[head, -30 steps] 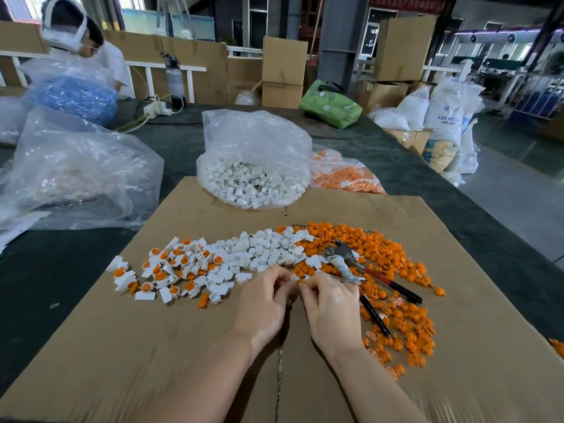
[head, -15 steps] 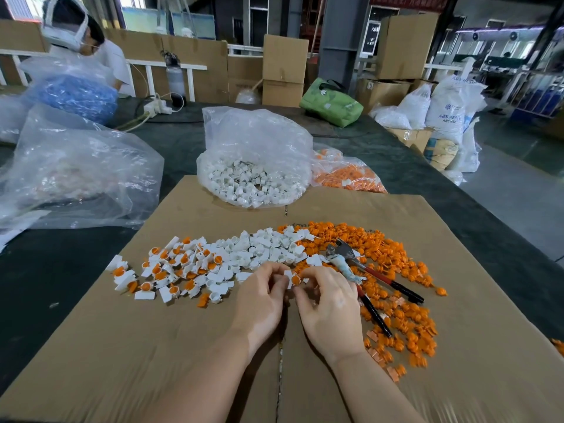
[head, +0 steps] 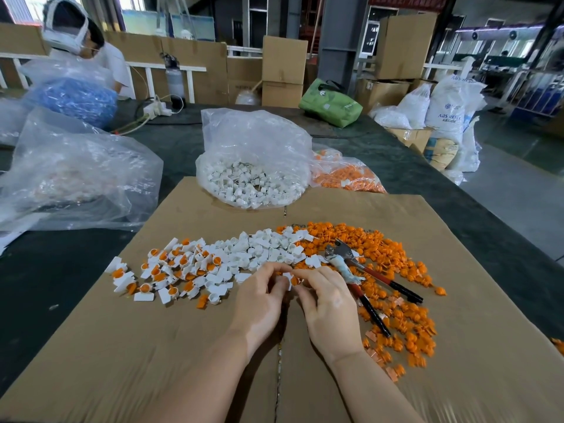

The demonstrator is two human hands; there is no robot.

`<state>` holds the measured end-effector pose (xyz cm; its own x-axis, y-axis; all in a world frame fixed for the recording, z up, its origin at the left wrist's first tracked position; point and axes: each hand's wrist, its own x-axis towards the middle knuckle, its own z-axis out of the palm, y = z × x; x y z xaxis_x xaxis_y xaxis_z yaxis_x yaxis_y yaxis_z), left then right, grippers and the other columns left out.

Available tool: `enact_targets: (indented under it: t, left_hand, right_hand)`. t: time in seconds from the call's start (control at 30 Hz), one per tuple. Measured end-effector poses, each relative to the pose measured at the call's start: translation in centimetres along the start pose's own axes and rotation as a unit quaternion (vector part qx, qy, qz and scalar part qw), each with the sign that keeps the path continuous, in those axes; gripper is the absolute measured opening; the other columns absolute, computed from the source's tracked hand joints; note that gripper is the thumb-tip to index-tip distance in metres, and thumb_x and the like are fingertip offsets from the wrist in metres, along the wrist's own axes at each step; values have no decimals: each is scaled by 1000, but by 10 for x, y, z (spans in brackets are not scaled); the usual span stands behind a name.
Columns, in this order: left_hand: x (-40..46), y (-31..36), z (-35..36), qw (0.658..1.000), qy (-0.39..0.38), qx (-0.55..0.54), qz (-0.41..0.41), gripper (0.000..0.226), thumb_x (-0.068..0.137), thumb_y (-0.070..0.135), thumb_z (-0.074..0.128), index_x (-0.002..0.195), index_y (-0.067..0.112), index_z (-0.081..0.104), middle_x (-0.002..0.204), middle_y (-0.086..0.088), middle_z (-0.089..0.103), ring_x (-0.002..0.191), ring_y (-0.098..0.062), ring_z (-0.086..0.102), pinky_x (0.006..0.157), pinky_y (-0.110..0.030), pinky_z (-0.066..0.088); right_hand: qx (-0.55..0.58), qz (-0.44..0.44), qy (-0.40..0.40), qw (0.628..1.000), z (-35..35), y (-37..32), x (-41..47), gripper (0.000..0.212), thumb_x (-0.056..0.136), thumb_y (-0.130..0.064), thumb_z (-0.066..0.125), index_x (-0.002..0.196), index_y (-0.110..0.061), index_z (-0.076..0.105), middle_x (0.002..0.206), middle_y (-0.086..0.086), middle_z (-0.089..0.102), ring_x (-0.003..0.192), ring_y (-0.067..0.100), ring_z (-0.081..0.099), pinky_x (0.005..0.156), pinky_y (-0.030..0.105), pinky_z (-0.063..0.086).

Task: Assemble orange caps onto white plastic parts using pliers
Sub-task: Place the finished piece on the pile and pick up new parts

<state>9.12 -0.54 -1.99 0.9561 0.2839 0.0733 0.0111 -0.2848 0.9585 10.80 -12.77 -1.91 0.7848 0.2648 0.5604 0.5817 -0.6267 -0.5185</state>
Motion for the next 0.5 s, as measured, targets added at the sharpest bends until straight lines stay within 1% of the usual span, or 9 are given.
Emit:
enact_targets:
  t: [0.03,0.07,0.17,0.23,0.3,0.37,0.4,0.43,0.5]
  left_hand:
    - [0,0,0,1000,4,4,5,14,95,22,53,95,33,62,90,8,66,85,-3,61,73,-12,47]
    - [1,0,0,1000,8,8,10,12,93,22,56,94,32,62,85,8,64,79,1,59,65,-6,43]
    - [3,-1,2,1000,19,16,17,11,90,19,61,91,30,63,70,9,57,61,5,52,54,-5,37]
    - [5,-1,2,1000,22,15,14,10,89,18,62,91,27,64,68,8,56,57,6,50,51,-5,36]
    - [8,-1,2,1000,22,5,10,10,89,16,62,92,26,64,67,6,56,55,6,50,50,-6,36]
    - [9,-2,2,1000,21,2,1,12,90,18,62,91,30,62,69,5,56,57,2,52,50,-6,36]
    - [10,-2,2,1000,19,3,-6,13,91,20,61,92,32,61,70,5,55,60,-1,52,50,-6,36]
    - [12,-1,2,1000,16,4,-13,13,91,21,60,93,34,61,71,3,55,63,-5,52,50,-6,37]
    - [14,-1,3,1000,13,9,-19,12,92,21,59,94,32,60,72,1,55,65,-9,52,50,-6,37]
  right_hand:
    - [1,0,-2,1000,0,0,0,20,85,-8,67,104,-13,71,92,-1,65,92,15,58,84,29,50]
    - [1,0,-4,1000,0,0,0,20,85,-7,67,104,-13,71,92,-1,65,92,15,58,84,28,49]
    - [-6,-7,2,1000,0,0,1,23,81,-4,70,103,-13,71,91,0,64,90,17,58,82,27,48]
    - [-28,-13,12,999,-2,1,1,25,78,-6,74,103,-12,71,92,2,64,90,21,60,81,32,47]
    - [-82,-2,36,996,-7,4,3,27,76,-12,76,103,-10,70,96,5,65,92,26,60,80,38,45]
    - [-150,63,39,986,-16,10,9,32,82,-20,71,112,-10,65,107,7,62,102,29,57,86,43,41]
    - [-198,118,4,973,-21,14,13,38,86,-27,64,121,-12,59,117,6,57,111,28,51,94,43,36]
    - [-247,179,-45,951,-27,18,17,44,90,-35,56,129,-16,51,126,4,51,118,27,44,100,44,30]
    - [-297,266,-135,907,-38,27,26,52,88,-42,48,134,-19,41,134,5,43,126,27,35,107,47,21]
